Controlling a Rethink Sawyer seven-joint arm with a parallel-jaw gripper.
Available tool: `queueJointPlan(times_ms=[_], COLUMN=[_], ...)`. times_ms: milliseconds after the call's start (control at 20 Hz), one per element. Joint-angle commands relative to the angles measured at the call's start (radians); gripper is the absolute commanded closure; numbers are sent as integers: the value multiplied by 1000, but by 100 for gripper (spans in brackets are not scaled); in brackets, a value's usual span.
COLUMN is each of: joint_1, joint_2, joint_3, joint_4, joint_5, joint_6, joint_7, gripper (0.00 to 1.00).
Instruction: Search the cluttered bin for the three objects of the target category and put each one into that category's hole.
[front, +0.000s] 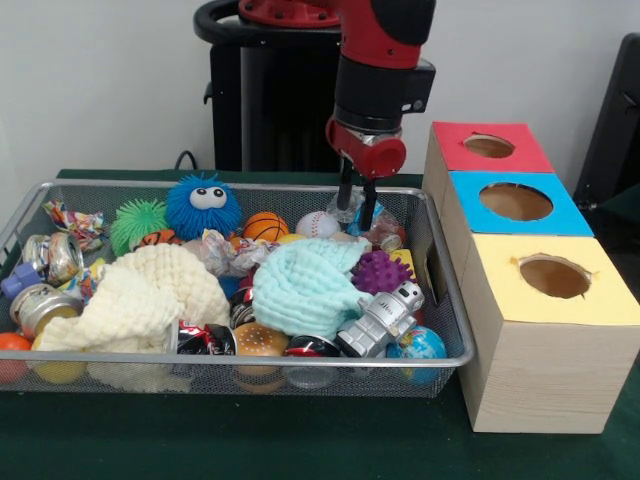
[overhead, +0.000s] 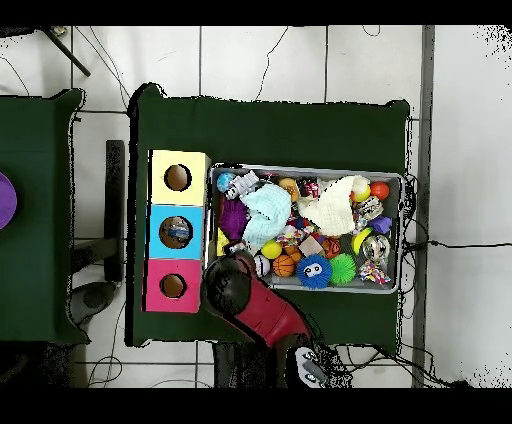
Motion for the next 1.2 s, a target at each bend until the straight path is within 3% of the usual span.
queueJointPlan(times_ms=[50, 500, 800, 1200], joint_1=[-54, -64, -89, -136], joint_2=[81, 120, 116, 102], joint_3=[154, 162, 167, 209], joint_4=[-60, -54, -46, -64], joint_5=[-24, -47, -146, -369], joint_6=[-118, -163, -138, -103], joint_7=[231, 203, 119, -2], gripper=[0, 0, 0, 0])
